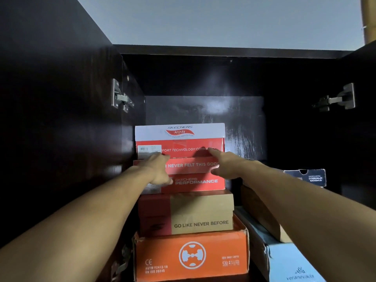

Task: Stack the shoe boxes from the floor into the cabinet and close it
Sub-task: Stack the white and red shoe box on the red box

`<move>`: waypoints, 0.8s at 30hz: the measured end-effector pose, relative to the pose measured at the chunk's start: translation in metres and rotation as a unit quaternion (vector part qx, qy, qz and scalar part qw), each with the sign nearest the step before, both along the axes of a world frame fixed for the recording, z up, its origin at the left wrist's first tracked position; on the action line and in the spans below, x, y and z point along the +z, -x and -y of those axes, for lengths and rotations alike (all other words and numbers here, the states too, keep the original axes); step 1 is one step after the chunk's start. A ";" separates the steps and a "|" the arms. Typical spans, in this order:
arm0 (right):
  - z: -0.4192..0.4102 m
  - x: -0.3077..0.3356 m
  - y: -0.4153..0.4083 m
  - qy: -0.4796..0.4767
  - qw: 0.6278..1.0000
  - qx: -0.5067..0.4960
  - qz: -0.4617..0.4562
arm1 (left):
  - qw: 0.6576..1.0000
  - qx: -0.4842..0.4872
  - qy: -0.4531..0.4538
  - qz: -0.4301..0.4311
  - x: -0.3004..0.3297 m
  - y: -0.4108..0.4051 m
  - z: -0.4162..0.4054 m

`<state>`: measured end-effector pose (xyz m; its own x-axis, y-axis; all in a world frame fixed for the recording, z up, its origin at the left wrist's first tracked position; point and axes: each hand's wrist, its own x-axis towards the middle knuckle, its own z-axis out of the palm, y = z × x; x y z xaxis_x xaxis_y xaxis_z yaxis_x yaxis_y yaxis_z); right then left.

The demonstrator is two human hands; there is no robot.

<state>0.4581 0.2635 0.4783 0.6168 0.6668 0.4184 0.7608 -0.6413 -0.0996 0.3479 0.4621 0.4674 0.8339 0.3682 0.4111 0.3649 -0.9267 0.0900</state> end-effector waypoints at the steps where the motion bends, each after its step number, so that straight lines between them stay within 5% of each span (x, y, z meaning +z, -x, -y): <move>1: 0.007 0.000 0.003 -0.008 1.000 0.001 0.003 | 1.000 -0.013 0.005 0.016 -0.003 0.001 0.005; 12: 0.110 -0.019 0.033 -0.046 0.997 -0.056 -0.007 | 0.988 -0.149 0.027 0.023 -0.033 0.002 0.095; 24: 0.304 -0.115 0.109 0.004 0.979 -0.169 -0.114 | 0.938 -0.295 0.020 -0.181 -0.138 0.007 0.285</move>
